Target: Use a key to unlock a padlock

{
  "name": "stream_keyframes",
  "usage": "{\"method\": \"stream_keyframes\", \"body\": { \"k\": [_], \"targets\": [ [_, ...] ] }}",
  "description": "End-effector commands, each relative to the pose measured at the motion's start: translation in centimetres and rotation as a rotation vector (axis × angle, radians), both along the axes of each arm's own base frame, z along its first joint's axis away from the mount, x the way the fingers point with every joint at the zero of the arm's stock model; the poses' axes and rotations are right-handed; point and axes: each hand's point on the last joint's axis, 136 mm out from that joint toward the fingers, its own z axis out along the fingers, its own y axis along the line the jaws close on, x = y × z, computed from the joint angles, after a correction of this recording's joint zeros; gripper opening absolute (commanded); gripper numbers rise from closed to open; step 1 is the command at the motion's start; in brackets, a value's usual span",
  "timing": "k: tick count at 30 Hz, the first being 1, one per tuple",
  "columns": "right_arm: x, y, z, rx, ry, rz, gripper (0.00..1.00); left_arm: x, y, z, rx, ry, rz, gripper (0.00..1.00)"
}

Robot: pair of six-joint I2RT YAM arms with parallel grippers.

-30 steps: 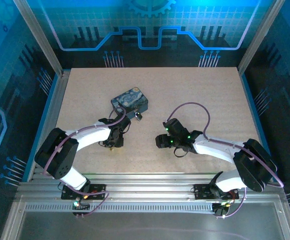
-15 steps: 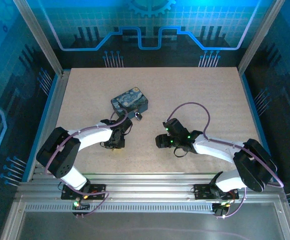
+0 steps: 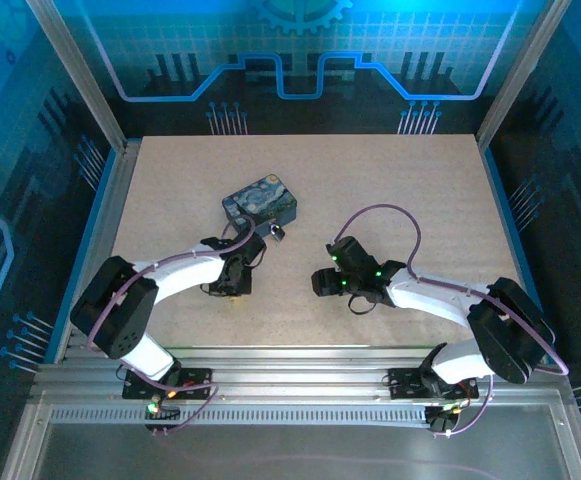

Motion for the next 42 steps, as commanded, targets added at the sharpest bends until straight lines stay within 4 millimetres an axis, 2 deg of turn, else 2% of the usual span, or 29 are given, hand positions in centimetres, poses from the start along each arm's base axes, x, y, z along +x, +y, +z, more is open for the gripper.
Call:
{"method": "stream_keyframes", "body": {
  "k": [1,4,8,11,16,21,30,42],
  "targets": [
    [0.3,1.2,1.4,0.016,-0.02,0.037,0.68,0.7,-2.0,2.5,-0.099,-0.029,-0.013,0.03],
    [0.2,2.2,2.5,0.058,-0.026,0.081,0.67,1.4,-3.5,4.1,-0.174,-0.051,-0.024,0.02],
    [-0.5,4.8,4.5,0.196,-0.045,0.213,0.54,2.2,-6.8,6.4,-0.355,-0.072,-0.032,0.02],
    [-1.3,6.9,6.9,0.378,-0.091,0.339,0.44,2.9,-9.8,8.5,-0.53,-0.091,-0.023,0.02],
    [-0.8,7.0,9.9,0.593,-0.167,0.377,0.4,3.6,-12.7,11.7,-0.703,-0.139,-0.051,0.02],
    [-0.6,7.4,10.0,0.625,-0.161,0.411,0.38,3.7,-14.0,13.1,-0.794,-0.143,-0.057,0.02],
    [0.1,8.7,10.1,0.631,-0.203,0.487,0.45,3.5,-15.1,14.3,-0.884,-0.128,-0.043,0.03],
    [0.5,8.9,9.0,0.566,-0.222,0.521,0.53,2.9,-15.9,14.8,-0.928,-0.089,-0.078,0.01]
  ]
}}
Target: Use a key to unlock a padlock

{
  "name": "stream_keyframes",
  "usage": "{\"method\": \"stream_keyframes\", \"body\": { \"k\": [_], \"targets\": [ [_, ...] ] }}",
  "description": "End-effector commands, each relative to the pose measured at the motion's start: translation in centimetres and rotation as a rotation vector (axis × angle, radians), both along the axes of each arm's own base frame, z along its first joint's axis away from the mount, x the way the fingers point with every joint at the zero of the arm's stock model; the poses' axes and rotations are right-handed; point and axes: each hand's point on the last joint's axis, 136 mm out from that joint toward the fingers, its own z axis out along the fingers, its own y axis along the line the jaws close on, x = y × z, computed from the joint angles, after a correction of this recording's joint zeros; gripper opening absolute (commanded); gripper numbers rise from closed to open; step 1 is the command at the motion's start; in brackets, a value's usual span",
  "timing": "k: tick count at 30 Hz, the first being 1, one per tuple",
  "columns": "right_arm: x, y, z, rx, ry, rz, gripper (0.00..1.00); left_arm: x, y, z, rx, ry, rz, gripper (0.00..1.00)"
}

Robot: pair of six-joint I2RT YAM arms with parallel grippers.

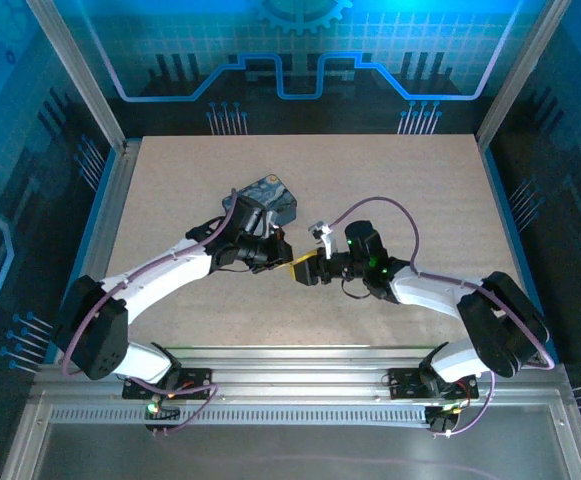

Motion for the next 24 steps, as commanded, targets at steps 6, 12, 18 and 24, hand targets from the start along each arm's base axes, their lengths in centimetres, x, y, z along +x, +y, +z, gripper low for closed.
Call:
{"method": "stream_keyframes", "body": {
  "k": [6,12,18,24],
  "targets": [
    [0.8,1.1,0.4,-0.012,-0.049,0.053,0.45,-0.6,-0.9,2.0,-0.059,-0.013,-0.05,0.01],
    [0.7,1.5,-0.1,-0.008,-0.022,0.069,0.3,-0.7,-0.7,1.9,-0.04,-0.016,-0.056,0.0],
    [0.3,1.7,-0.4,0.007,0.011,0.096,0.17,-0.6,-0.5,1.4,-0.02,-0.014,-0.051,0.0],
    [-0.2,1.7,-0.2,0.025,0.074,0.086,0.09,-0.2,0.0,1.2,0.032,-0.028,-0.054,0.04]
  ]
}}
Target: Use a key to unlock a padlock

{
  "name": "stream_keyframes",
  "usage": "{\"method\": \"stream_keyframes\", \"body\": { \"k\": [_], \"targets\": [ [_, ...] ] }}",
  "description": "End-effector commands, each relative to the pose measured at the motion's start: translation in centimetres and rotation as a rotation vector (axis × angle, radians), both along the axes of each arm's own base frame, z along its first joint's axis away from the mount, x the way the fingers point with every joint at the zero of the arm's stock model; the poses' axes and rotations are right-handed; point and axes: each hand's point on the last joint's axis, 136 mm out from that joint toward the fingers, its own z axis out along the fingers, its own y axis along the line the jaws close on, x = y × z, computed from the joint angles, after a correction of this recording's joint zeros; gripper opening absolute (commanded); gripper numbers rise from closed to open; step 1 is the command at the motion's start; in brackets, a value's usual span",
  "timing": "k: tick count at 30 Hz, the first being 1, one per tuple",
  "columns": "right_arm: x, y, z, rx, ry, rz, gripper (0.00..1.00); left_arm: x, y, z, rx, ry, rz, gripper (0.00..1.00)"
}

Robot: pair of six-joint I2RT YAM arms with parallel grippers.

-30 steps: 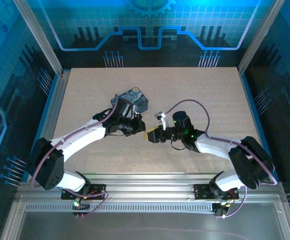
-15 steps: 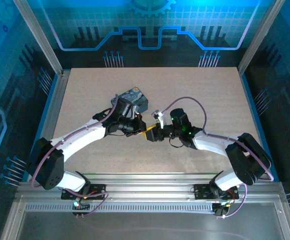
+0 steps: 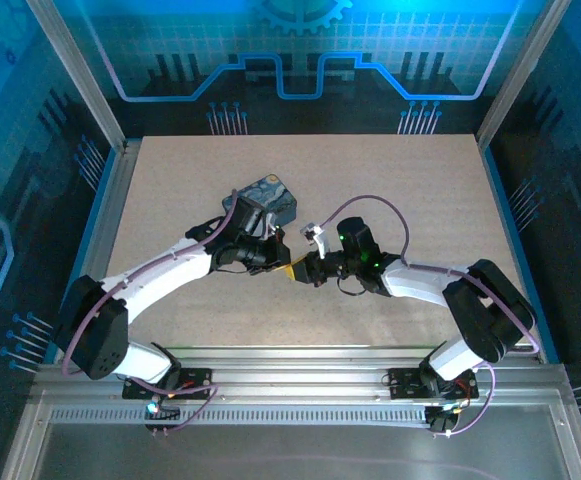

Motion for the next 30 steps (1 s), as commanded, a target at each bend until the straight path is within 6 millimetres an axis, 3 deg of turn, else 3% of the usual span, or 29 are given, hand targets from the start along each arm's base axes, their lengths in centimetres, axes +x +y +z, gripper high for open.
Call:
{"method": "stream_keyframes", "body": {
  "k": [1,7,11,14,17,20,24,30],
  "targets": [
    [0.1,0.4,1.0,0.03,0.031,-0.013,0.07,0.4,-0.6,1.8,-0.008,-0.042,-0.036,0.07],
    [1.4,-0.7,0.9,0.042,0.168,-0.207,0.06,1.0,-1.0,1.2,-0.008,-0.026,-0.027,0.34],
    [2.3,-1.8,0.0,0.031,0.254,-0.334,0.05,1.5,-0.9,1.8,0.001,-0.048,-0.017,0.57],
    [2.8,-2.4,-0.3,0.036,0.291,-0.399,0.05,2.2,0.1,2.6,0.032,-0.075,0.011,0.66],
    [3.2,-3.0,-0.1,0.055,0.336,-0.451,0.05,2.6,1.2,3.0,0.035,-0.096,0.039,0.67],
    [3.9,-4.0,0.1,0.082,0.392,-0.521,0.06,2.1,1.2,2.7,0.007,-0.102,0.023,0.59],
    [4.9,-5.6,0.5,0.143,0.461,-0.609,0.07,1.0,-0.2,2.0,-0.109,-0.095,-0.04,0.53],
    [5.7,-6.3,0.7,0.211,0.565,-0.652,0.07,0.5,-1.8,1.5,-0.237,-0.093,-0.088,0.46]
  ]
}}
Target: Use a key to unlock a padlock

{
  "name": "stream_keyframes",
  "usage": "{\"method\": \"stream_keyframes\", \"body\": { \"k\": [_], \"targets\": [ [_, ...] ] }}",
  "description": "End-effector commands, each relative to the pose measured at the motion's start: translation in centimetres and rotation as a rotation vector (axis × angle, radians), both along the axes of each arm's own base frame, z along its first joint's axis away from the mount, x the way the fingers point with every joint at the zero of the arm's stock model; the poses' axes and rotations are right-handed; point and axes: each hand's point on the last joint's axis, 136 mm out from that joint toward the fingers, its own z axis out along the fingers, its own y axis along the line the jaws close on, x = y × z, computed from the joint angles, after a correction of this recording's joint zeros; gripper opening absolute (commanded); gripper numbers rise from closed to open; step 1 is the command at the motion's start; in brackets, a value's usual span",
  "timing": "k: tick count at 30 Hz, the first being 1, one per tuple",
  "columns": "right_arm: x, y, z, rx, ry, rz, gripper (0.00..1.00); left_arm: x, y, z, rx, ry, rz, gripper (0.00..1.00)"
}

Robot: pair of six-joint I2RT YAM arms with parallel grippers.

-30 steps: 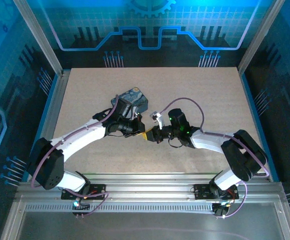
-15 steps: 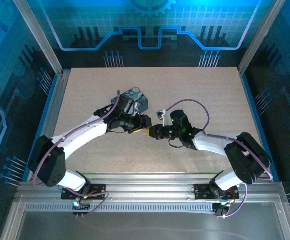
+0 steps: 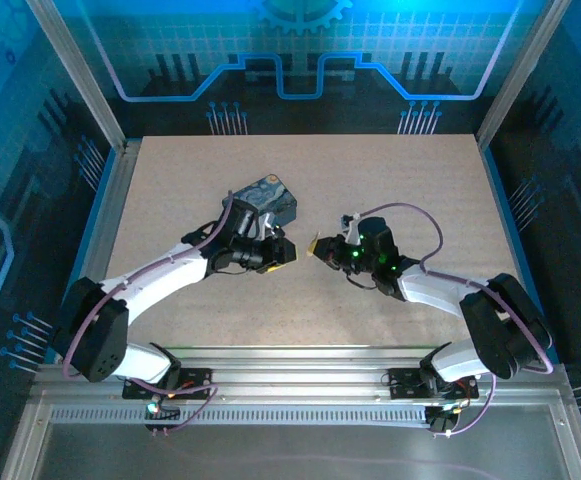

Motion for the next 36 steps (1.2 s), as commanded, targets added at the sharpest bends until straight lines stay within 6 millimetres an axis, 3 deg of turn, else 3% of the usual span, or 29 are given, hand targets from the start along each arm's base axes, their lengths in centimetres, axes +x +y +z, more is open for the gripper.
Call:
{"method": "stream_keyframes", "body": {
  "k": [1,14,27,36],
  "targets": [
    [0.4,-0.3,0.6,0.085,0.058,-0.054,0.08,0.1,-1.8,1.6,-0.123,-0.04,-0.061,0.46],
    [0.5,0.3,1.5,0.164,0.084,-0.058,0.07,0.0,-2.8,-0.6,-0.108,0.004,-0.086,0.37],
    [-0.6,0.8,2.5,0.153,0.063,-0.011,0.07,0.4,-3.2,-0.4,-0.115,-0.013,-0.101,0.25],
    [-1.2,1.1,1.8,0.133,0.081,0.009,0.07,0.4,-2.9,-0.5,-0.114,-0.03,-0.101,0.2]
  ]
}}
